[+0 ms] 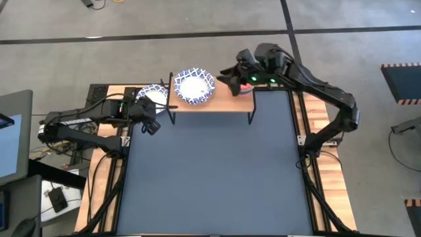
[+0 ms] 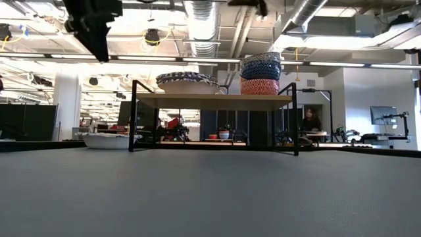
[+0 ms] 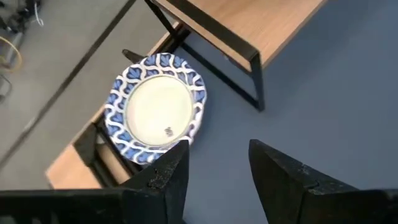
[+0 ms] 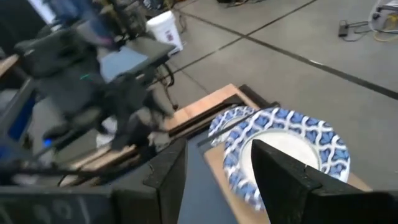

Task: Place and stack bowls onto a shelf
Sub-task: Stack the white bowl on top of the other white bowl on the shelf

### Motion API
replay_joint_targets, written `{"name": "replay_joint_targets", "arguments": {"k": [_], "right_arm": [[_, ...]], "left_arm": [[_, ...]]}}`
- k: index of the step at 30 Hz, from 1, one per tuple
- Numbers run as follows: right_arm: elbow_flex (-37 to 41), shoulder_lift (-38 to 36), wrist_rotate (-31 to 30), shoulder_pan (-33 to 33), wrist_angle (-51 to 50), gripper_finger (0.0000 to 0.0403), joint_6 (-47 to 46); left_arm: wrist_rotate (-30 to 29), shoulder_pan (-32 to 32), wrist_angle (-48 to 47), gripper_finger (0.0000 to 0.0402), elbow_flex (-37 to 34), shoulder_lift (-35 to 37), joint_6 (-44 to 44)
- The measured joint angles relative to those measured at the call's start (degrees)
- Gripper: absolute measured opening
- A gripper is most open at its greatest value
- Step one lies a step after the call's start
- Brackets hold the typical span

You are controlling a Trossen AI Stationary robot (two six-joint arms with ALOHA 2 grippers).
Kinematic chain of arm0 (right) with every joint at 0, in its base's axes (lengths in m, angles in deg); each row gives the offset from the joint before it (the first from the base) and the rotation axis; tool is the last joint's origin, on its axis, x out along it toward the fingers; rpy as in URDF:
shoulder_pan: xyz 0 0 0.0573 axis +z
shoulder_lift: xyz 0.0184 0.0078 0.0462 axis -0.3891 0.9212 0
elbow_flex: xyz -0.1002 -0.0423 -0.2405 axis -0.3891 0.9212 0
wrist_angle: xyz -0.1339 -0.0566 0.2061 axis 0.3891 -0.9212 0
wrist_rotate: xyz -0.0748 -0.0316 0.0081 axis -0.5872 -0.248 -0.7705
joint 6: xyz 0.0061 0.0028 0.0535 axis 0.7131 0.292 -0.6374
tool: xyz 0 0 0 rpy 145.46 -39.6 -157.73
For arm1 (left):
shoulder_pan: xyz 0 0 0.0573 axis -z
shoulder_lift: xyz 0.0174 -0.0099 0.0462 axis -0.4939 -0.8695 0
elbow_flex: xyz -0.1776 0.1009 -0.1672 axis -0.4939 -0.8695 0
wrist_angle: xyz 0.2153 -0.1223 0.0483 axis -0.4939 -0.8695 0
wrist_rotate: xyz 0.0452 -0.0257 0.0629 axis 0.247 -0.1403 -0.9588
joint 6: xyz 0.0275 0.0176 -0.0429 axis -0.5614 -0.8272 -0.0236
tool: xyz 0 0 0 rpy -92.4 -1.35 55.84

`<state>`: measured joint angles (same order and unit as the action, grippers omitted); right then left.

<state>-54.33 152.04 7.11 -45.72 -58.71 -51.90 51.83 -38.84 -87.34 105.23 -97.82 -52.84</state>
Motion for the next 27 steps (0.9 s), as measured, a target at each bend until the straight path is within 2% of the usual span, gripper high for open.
{"name": "replay_joint_targets", "arguments": {"k": [3,6,13,15,19,24,27], "right_arm": [[0.0,-2.9,-1.3,1.6,-3.7,0.0203,1.1],[0.0,-5.8,-6.0,3.9,-8.8,0.0203,2.8],[0.0,-10.1,-25.5,12.1,-25.5,0.0203,1.1],[0.0,-10.7,-30.1,14.5,-28.5,0.0203,-0.2],[0.0,-11.2,-35.6,18.2,-31.7,0.0203,-2.2],[0.0,-11.7,-38.8,20.7,-33.3,0.0203,-3.1],[0.0,-12.1,-40.8,21.4,-33.5,0.0203,-3.1]], "left_arm": [[1.5,-2.8,0.1,0.0141,0.0,-1.3,-6.3],[1.9,-4.2,1.3,0.0131,-2.4,-2.3,-9.8],[1.6,-3.8,12.0,0.0106,-20.4,-1.9,-10.7],[4.2,-4.8,14.3,0.0103,-19.4,-3.4,-12.1],[4.8,-6.4,21.4,0.0104,-18.7,-4.3,-13.8],[7.2,-8.8,20.4,0.0105,-18.8,-4.6,-25.9],[6.4,-9.9,20.0,0.0104,-18.9,-4.5,-31.8]]}}
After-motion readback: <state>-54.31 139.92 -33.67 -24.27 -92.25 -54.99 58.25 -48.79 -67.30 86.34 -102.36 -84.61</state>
